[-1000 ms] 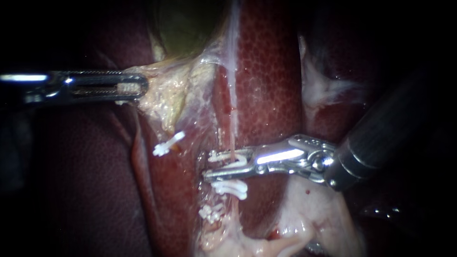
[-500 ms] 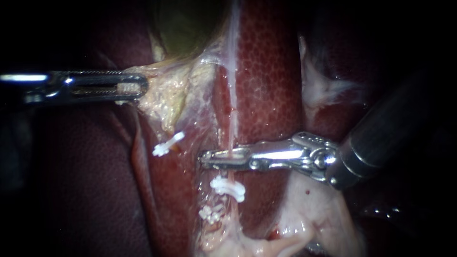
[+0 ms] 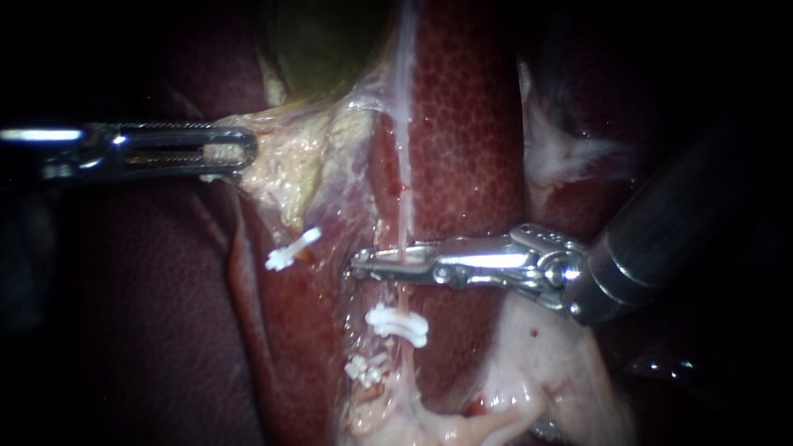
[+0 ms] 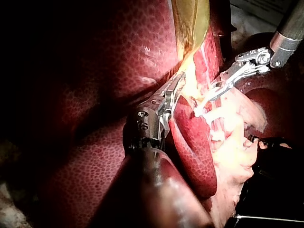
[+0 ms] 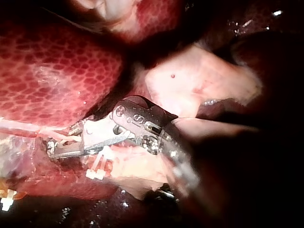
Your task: Clipping third clip right tube
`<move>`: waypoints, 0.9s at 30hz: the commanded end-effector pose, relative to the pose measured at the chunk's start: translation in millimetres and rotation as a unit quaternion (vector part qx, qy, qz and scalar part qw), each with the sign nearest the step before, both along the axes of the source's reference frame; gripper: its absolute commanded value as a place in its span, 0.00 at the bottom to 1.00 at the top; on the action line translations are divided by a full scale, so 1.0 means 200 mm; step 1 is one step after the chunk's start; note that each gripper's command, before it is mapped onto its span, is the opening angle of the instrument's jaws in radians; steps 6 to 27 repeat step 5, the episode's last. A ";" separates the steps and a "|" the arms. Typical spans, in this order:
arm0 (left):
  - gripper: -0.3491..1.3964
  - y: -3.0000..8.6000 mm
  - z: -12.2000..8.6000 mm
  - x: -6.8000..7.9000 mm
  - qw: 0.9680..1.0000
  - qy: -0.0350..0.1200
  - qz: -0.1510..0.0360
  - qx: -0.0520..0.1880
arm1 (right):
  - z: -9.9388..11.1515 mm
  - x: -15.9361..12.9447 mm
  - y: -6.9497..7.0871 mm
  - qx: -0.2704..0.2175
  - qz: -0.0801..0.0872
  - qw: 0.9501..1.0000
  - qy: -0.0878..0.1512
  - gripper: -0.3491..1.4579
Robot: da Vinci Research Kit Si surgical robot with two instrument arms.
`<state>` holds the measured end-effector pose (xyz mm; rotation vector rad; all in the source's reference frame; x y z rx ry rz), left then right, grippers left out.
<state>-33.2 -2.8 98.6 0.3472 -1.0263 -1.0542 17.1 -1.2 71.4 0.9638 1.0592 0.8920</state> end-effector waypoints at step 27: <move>0.10 0.000 0.000 0.000 1.000 0.000 0.000 0.000 | 0.000 0.000 -0.001 0.003 -0.001 1.000 0.001 0.00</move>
